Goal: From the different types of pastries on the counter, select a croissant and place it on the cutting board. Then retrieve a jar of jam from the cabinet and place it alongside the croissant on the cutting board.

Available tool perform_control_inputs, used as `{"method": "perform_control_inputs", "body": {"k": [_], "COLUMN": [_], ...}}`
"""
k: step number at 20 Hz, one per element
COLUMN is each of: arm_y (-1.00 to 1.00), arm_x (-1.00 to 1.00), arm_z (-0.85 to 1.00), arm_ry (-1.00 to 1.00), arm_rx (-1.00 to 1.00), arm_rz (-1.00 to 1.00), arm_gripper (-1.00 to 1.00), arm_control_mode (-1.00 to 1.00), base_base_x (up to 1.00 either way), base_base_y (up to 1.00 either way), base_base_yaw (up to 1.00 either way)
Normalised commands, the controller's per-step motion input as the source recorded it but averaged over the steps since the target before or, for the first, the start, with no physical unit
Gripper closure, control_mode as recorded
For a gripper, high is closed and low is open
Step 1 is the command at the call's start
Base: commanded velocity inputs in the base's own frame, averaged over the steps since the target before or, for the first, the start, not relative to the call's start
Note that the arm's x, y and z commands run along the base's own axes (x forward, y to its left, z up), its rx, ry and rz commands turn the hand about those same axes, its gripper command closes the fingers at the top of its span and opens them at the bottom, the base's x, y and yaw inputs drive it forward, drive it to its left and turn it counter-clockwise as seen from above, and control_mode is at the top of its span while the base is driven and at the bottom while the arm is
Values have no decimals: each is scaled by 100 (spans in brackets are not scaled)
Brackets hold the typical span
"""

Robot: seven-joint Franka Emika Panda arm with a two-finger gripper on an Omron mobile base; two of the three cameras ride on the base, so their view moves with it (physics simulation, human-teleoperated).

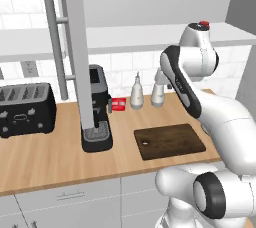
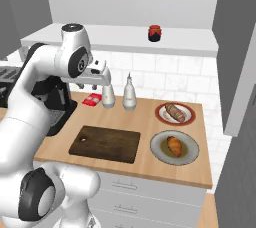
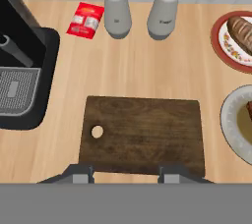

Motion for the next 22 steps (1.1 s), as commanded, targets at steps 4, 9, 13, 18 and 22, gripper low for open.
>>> {"method": "perform_control_inputs", "body": {"k": [4,9,13,18,22], "arm_y": [5,-15,-42,-34,0], "arm_x": [4,-30,-47,-24,6], "arm_z": [-5,7,50,41,28], "arm_ry": [8,-27,-57,-45,5], "arm_rx": [-1,0,0,0,0], "arm_rz": [1,4,5,3,-1], "arm_gripper": [-100,-100,-100,-100,-100], "arm_control_mode": [-100,-100,-100,-100,-100], "base_base_x": [0,0,0,0,0], "base_base_y": [0,0,0,0,0], "base_base_yaw": [0,0,0,0,0]}}
